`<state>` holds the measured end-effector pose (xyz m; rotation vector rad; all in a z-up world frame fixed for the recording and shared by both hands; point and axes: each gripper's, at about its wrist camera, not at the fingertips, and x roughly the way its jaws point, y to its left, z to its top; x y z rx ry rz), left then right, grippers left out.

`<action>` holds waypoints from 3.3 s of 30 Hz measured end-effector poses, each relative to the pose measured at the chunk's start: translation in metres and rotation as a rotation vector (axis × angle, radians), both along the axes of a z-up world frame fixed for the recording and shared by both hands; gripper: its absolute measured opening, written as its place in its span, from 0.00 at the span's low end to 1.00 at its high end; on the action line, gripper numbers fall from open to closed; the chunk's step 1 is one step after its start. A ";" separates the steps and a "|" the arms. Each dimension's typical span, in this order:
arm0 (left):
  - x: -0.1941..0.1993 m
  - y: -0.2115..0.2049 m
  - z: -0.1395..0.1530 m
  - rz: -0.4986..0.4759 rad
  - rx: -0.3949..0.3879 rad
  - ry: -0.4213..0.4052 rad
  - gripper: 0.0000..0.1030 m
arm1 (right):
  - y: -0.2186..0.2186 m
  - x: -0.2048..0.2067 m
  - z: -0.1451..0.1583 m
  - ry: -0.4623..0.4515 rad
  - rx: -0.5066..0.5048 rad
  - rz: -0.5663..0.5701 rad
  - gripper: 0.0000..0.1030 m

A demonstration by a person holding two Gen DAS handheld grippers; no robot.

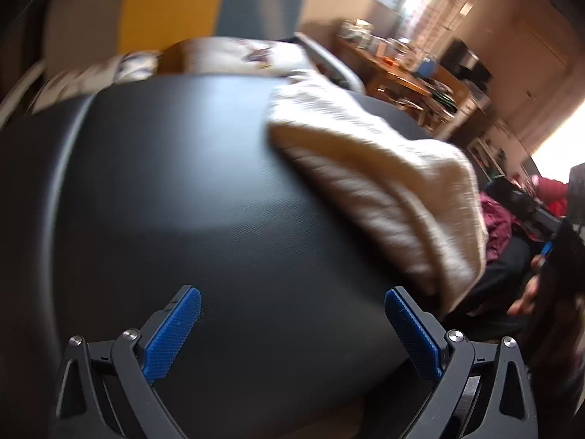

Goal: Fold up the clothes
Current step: 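Move both grippers toward the crumpled cream sweater on the ottoman, then grasp the sweater fabric with the right gripper and lift it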

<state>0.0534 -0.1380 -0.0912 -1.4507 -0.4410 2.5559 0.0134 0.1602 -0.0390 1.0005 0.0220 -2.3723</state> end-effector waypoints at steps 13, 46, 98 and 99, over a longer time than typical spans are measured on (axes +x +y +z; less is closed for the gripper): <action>0.094 -0.130 -0.056 0.394 0.132 -0.049 0.99 | -0.146 -0.114 -0.082 -0.034 0.623 0.171 0.52; -0.065 0.066 -0.028 -0.014 0.383 -0.104 0.99 | 0.095 -0.043 -0.035 -0.017 0.018 -0.208 0.29; -0.198 0.186 -0.060 0.047 0.675 -0.359 0.67 | 0.188 -0.081 -0.153 -0.198 0.385 -0.601 0.08; -0.200 0.192 -0.063 0.044 0.670 -0.365 0.61 | 0.188 -0.080 -0.153 -0.196 0.385 -0.600 0.08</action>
